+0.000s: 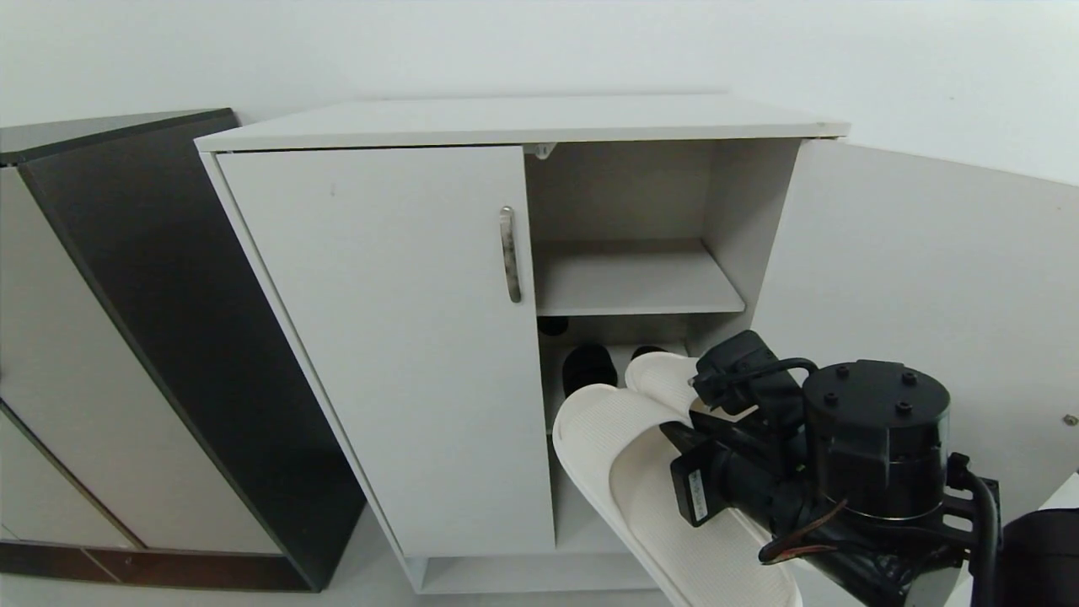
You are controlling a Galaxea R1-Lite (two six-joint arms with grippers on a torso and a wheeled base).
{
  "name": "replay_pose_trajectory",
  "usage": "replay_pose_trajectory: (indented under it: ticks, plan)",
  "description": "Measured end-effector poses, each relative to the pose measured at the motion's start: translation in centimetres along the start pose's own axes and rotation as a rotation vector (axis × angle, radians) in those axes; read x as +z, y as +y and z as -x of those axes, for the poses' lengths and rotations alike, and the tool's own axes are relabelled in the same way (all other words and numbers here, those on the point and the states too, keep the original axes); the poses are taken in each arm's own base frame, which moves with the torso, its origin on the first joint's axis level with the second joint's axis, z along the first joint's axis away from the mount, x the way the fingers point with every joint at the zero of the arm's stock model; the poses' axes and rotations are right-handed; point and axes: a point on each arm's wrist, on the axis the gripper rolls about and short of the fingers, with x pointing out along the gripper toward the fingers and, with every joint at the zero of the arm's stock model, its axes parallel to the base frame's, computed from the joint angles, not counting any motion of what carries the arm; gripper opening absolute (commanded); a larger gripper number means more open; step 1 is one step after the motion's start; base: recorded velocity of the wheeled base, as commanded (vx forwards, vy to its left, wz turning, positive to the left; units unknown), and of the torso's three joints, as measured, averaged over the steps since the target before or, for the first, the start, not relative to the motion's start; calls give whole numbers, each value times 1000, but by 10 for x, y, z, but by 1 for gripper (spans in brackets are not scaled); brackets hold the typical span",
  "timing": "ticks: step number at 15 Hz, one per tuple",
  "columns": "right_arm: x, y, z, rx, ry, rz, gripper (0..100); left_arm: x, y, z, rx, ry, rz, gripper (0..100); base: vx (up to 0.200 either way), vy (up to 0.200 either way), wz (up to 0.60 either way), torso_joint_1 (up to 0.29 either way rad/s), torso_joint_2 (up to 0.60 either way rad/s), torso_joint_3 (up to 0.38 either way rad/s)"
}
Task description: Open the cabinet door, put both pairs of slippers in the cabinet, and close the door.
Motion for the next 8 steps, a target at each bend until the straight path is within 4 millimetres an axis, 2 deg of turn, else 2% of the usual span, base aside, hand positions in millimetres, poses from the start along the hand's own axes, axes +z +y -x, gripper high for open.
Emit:
replay_pose_trajectory:
  ticks: [8]
  plan:
    - [0,-1,-6,-20,-24,-2,0,0,0,0,-1,0,-1,0,0,0,0,0,7,5]
